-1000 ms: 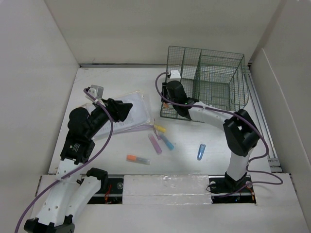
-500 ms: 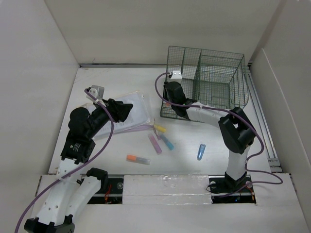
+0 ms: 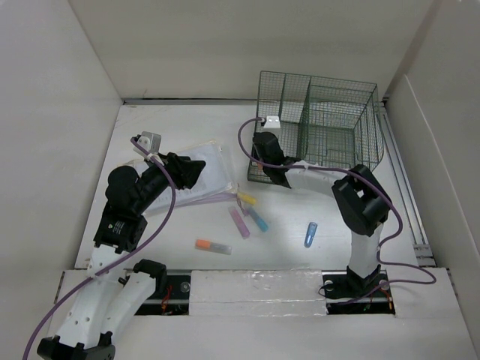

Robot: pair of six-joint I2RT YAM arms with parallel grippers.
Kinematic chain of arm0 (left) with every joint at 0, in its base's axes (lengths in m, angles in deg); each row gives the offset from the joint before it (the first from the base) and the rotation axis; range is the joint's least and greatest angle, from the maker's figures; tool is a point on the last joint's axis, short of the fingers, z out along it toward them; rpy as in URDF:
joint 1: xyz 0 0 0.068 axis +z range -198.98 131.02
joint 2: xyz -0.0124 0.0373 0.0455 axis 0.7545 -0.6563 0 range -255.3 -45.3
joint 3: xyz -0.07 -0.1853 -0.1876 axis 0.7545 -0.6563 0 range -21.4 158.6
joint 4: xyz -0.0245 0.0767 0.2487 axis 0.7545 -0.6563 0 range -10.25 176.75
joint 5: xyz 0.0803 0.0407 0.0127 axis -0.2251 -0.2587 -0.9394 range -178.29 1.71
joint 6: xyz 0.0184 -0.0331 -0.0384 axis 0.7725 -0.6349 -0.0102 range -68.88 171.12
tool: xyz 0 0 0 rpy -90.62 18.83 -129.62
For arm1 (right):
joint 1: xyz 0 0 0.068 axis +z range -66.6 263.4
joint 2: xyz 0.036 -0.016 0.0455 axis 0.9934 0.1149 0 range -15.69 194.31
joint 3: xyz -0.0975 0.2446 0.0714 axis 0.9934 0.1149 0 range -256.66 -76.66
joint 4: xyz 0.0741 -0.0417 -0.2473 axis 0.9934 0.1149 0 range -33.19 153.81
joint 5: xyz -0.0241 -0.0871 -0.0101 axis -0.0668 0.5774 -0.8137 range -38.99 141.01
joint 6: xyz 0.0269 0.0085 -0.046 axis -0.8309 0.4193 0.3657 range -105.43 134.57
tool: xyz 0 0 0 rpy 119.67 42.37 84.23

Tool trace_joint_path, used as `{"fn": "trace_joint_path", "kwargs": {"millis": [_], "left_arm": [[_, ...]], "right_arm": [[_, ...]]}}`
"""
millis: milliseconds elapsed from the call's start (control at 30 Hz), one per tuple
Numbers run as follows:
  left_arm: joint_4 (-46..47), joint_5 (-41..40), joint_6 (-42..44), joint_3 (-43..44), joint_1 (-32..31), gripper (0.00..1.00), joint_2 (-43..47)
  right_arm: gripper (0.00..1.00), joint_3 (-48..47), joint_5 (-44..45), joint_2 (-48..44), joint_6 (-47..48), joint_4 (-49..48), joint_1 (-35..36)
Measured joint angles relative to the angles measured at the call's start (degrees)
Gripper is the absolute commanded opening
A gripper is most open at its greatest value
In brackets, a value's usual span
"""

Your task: Organize the desk

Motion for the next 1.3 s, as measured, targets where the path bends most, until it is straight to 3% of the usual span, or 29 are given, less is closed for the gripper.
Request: {"fn": "trace_joint_path", "kwargs": {"millis": [233,533,733,800,833,867,933,1067,1100,1200,1233,1300], "left_arm": [[0.0,0.04,0.0,0.0,0.0,0.53,0.02],[0.0,0.07,0.0,0.0,0.0,0.53,0.04],[0.0,0.2,0.0,0.0,0.0,0.53,0.09],[0.0,0.28,0.0,-0.02,0.0,0.53,0.09],[0.0,0.35,0.0,-0.02,0.0,0.53,0.11],[0.0,0.39,0.0,-0.02,0.0,0.54,0.13],[0.0,0.42,0.0,-0.02,0.0,0.53,0.17],[-0.02,0.37,-0.02,-0.02,0.0,0.53,0.44],[0.0,0.39,-0.02,-0.02,0.0,0.53,0.55],[0.0,0.39,-0.02,-0.02,0.0,0.53,0.79],[0.0,0.42,-0.02,-0.02,0.0,0.53,0.85],[0.0,0.42,-0.02,-0.02,0.0,0.53,0.96]], "right_arm": [[0.36,1.33,0.74,0.0,-0.5,0.02,1.44],[0.55,3.67,1.53,-0.72,-1.01,0.09,1.99],[0.64,5.35,1.25,-6.84,-0.96,1.77,3.26],[0.55,6.34,1.18,-10.82,-0.85,2.4,3.89],[0.46,7.1,1.18,-13.09,-0.94,2.71,4.26],[0.22,8.44,1.18,-16.04,-1.46,3.26,4.61],[0.03,11.87,1.31,-22.08,-3.13,4.5,5.01],[0.0,21.64,1.27,-34.05,-11.76,11.61,4.81],[0.04,24.24,1.11,-36.04,-14.12,14.25,4.55],[0.33,32.98,-1.44,-40.63,-22.05,24.74,3.67],[0.47,35.52,-2.84,-41.46,-24.55,28.09,3.58],[0.62,39.17,-5.38,-42.97,-28.65,33.99,3.91]]}}
